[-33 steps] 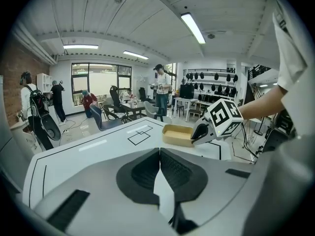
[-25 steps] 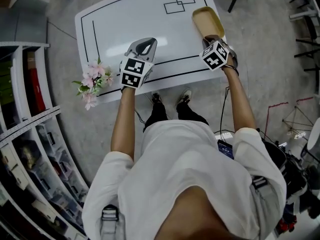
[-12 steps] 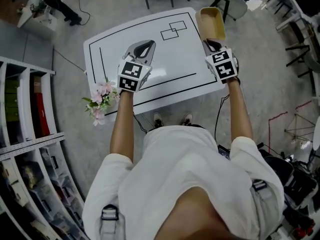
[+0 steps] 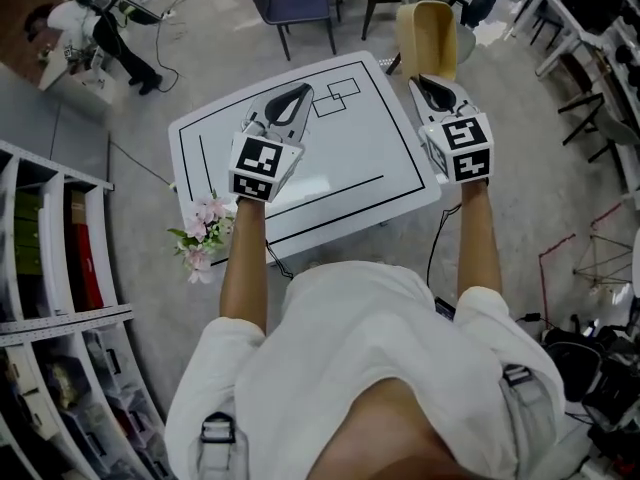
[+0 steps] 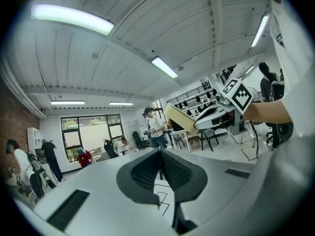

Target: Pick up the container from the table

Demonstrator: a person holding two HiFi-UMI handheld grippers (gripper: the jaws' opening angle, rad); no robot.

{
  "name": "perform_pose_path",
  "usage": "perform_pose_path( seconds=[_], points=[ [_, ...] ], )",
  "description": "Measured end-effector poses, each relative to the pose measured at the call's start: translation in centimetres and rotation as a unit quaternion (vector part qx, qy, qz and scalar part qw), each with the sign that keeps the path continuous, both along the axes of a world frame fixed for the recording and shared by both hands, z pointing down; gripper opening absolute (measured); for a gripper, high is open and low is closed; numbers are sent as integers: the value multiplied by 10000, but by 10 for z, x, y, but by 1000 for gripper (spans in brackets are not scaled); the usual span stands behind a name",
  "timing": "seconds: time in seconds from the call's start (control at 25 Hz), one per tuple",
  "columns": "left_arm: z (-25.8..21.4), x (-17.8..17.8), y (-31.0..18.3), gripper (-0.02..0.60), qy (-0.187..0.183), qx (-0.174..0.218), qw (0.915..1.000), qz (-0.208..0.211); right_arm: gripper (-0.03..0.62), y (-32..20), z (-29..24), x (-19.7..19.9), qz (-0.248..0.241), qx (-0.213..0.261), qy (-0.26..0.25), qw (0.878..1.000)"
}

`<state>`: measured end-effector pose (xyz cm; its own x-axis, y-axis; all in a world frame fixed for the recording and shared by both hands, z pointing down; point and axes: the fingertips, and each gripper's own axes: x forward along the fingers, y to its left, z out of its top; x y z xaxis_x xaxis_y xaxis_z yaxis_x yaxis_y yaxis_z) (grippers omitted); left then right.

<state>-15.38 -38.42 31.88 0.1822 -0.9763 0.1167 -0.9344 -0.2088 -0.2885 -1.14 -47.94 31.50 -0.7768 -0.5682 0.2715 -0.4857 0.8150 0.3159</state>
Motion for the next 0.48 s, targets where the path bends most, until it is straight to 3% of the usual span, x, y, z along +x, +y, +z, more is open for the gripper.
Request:
perform_pose_path(
  seconds=[0.48],
  points=[
    [-58, 28, 8, 18, -165, 532, 9981, 246, 32, 30, -54, 16, -116, 441, -272, 9986]
  ],
)
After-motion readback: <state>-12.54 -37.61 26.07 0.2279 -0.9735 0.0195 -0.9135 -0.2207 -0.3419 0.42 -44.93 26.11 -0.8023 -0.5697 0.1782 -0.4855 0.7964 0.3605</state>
